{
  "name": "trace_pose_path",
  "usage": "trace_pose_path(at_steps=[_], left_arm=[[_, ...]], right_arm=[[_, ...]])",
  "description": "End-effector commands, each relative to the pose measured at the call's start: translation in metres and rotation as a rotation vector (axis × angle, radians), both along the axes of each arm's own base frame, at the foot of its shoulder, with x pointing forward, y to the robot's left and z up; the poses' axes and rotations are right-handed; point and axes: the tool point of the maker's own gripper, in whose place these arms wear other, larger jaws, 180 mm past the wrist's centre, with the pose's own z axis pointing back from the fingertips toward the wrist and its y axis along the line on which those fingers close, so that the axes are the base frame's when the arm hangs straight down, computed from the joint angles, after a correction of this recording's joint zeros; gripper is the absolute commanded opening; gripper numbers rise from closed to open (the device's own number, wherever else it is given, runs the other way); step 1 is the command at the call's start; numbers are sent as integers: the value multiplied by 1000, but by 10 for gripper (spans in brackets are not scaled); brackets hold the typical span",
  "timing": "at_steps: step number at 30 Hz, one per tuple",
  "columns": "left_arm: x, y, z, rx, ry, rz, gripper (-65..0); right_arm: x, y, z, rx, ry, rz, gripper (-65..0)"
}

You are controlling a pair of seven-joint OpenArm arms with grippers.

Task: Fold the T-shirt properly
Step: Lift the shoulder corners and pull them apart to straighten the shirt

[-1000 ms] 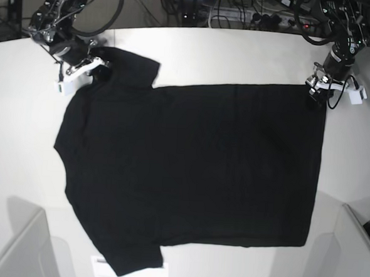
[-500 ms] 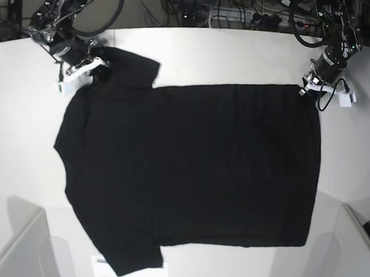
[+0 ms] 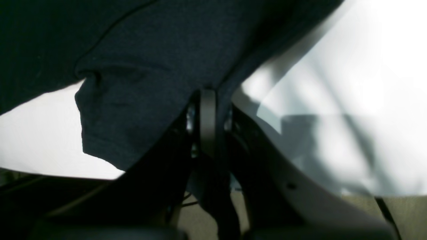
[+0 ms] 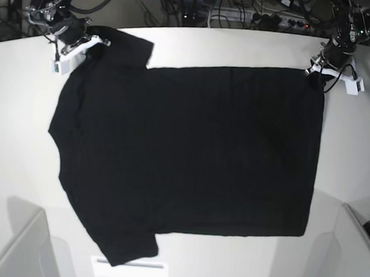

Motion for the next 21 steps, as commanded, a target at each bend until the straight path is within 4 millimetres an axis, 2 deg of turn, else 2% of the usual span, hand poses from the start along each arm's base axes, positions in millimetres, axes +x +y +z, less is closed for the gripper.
trace_pose_path(at_steps=[1,7,10,14,18,21], left_arm=[[-3,3,5,13,-7,-7,-650],[-26,6,-4,74,65,-34,-650],[-35,2,0,132,80,-98,-650],[-33,-10,8,139,54,-138,-650],[-31,-15,12,137,39,-146,-650],[-22,-20,21,137,6,-160,-650]], right_arm=[[-13,-6,-2,-28,43,6,-650],[-25,-8,18,-80,21,28,-650],[-25,-9,28,-101,0,38,-650],[-24,-9,30,-105,-7,40,-650],[-9,-8,41,-113,-56,43,-650],[6,0,51,-55,-115,41,-650]])
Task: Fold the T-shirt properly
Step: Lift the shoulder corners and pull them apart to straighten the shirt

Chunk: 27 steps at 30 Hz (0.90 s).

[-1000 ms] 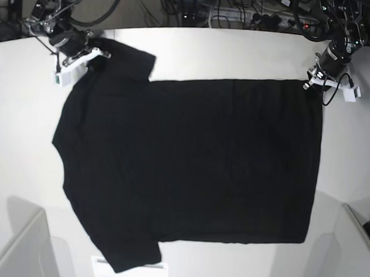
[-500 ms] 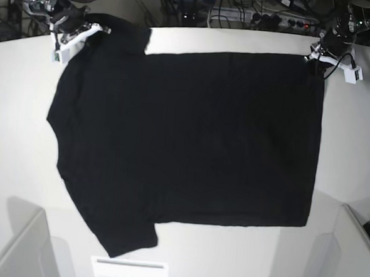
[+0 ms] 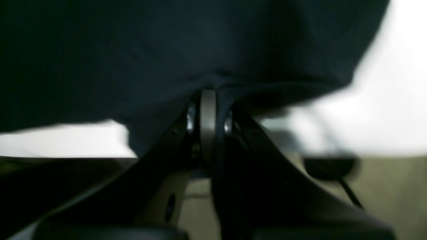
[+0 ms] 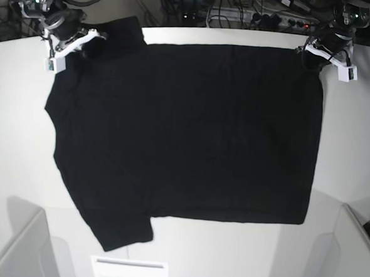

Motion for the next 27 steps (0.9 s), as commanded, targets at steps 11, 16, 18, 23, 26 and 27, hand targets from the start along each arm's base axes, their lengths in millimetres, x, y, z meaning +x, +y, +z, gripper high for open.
trace_pose_path(at_steps=[11,16,18,23,26,27], left_arm=[[37,-6,29,-14,-131,62,-650],[50,-4,35,-16,-164,78,-650],[56,-6,34,-30,-175,91,-650],[64,-10,30,-70,-134,103,-650],[66,-6,31,-95,-135,150,-650],[70,-4,34,-99,-145,162,-650]], right_arm=[[51,6,27,27,-88,46,-650],[74,7,38,25,-124,59,-650],[81,7,42,24,-137,62,-650],[98,-3,40,-4,-123,21,-650],[108,-3,40,9,-129,15,-650],[111,-3,40,13,-131,13,-650]])
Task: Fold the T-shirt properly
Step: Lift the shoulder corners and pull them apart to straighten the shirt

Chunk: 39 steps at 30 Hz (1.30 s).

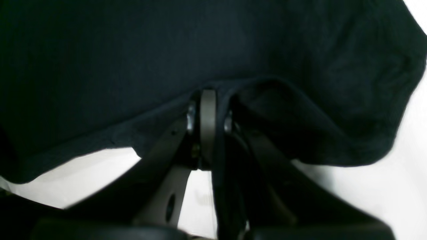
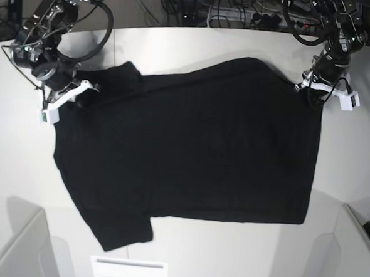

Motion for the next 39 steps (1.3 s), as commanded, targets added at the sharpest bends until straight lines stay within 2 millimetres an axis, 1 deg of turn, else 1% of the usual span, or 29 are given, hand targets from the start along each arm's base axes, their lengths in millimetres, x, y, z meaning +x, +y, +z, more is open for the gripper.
trace_pose_path(at_steps=[1,4,6,9,15,19,23,27,29,30,32,33,37,39], left_arm=[[6,2,9,4,-28,0,-650],[12,2,12,1,-34,-1,-650],[14,2,13,1,-39,0,-650],[18,3,14,-2,-46,5,-650],[20,12,4,-40,-15,93,-650],[27,15,7,-44,-27,108,-650],[22,23,-4,-76,16,192,-650],[31,23,-1,-84,-3,195,-650],[33,23,0,-87,-7,199,-650],[35,24,0,-95,-6,214,-650],[34,27,-6,-112,12,246,-650],[35,27,-7,-116,15,251,-650],[46,28,0,-119,-13,251,-650],[47,28,1,-121,-15,252,-650]], right_arm=[[13,-2,11,2,-52,-4,-650],[23,0,5,32,-41,-7,-650],[29,-4,2,35,-33,-6,-650],[37,3,-1,48,-31,17,-650],[57,6,7,65,-58,25,-650],[67,9,3,95,-48,24,-650],[75,5,2,96,-46,23,-650],[85,3,-1,113,-36,21,-650],[89,-2,1,106,-38,20,-650],[92,-2,2,110,-40,20,-650],[97,-2,4,114,-45,20,-650],[100,-2,5,117,-48,21,-650],[109,1,6,138,-47,24,-650],[112,5,6,143,-43,37,-650]])
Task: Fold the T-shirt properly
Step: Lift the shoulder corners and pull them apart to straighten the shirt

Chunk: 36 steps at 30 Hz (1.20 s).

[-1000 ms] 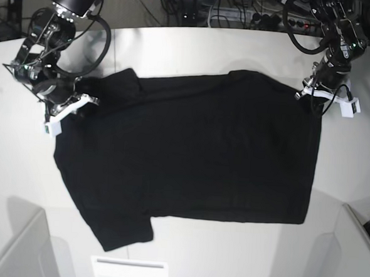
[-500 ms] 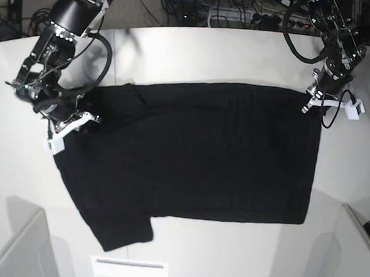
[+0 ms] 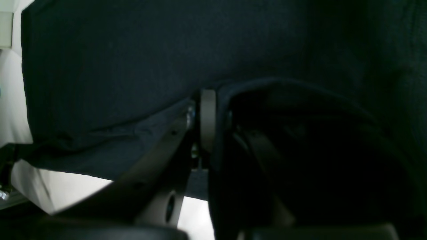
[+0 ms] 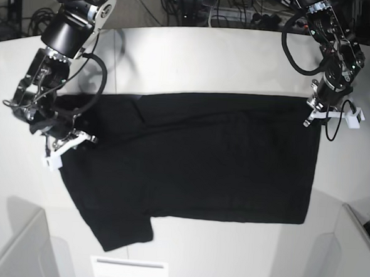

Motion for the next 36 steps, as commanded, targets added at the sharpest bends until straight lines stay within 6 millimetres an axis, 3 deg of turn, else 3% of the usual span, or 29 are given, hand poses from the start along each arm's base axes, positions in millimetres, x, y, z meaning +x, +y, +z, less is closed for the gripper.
trace_pose_path(at_steps=[1,5,9,23,25,28,30,33,36], left_arm=[[5,5,11,19,-35,4,-650],[9,6,7,3,-28,19,-650],[6,8,-4,-18,1,39,-650],[16,8,5,-18,-31,36,-650],[16,8,5,-17,-32,35,-650],[16,8,6,-16,-35,34,-482],[18,8,12,-7,-49,31,-365],[22,10,31,26,-96,26,-239],[18,23,60,87,-158,52,-209]], right_arm=[[15,4,16,0,-55,18,-650],[24,18,18,-5,-93,40,-650],[28,10,19,6,-82,-28,-650],[17,-10,12,-37,-56,-41,-650],[16,-14,11,-34,-51,-49,-582],[14,-30,12,-16,-58,-114,-393],[13,-41,15,-11,-66,-153,-321],[9,-56,16,-6,-69,-201,-317],[-1,-75,29,-37,-112,-258,-317]])
